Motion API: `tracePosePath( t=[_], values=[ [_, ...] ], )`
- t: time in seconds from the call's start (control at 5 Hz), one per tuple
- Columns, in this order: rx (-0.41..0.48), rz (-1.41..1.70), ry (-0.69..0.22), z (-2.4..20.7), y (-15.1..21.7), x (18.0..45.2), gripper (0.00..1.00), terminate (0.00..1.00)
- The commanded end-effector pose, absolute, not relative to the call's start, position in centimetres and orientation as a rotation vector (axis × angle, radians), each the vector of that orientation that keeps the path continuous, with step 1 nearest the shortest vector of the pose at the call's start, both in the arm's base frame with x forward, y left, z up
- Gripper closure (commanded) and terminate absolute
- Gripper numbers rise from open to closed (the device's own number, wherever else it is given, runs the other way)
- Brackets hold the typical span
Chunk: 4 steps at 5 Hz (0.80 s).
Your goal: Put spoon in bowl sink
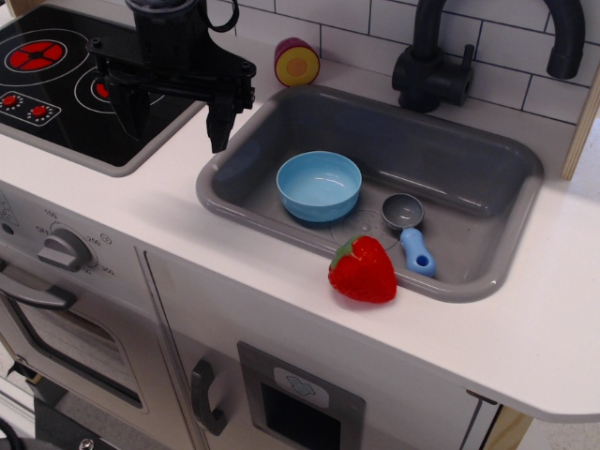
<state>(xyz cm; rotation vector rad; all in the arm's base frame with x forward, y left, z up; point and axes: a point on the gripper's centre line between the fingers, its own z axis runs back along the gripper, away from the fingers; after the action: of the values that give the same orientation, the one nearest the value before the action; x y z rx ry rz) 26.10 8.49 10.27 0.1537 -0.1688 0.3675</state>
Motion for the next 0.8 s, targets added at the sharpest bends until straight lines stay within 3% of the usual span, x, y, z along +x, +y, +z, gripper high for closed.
tracePosePath(
  t=[0.0,0.4,0.6],
  values=[
    [0.154,0.368,-0.169,10.3,8.5,26.1,0.0,0.0],
    [0.145,0.608,-0.197,9.3,2.7,30.0,0.0,0.0],
    [0.093,0.68,-0.186,8.6,-0.6,31.8,0.0,0.0]
  ],
)
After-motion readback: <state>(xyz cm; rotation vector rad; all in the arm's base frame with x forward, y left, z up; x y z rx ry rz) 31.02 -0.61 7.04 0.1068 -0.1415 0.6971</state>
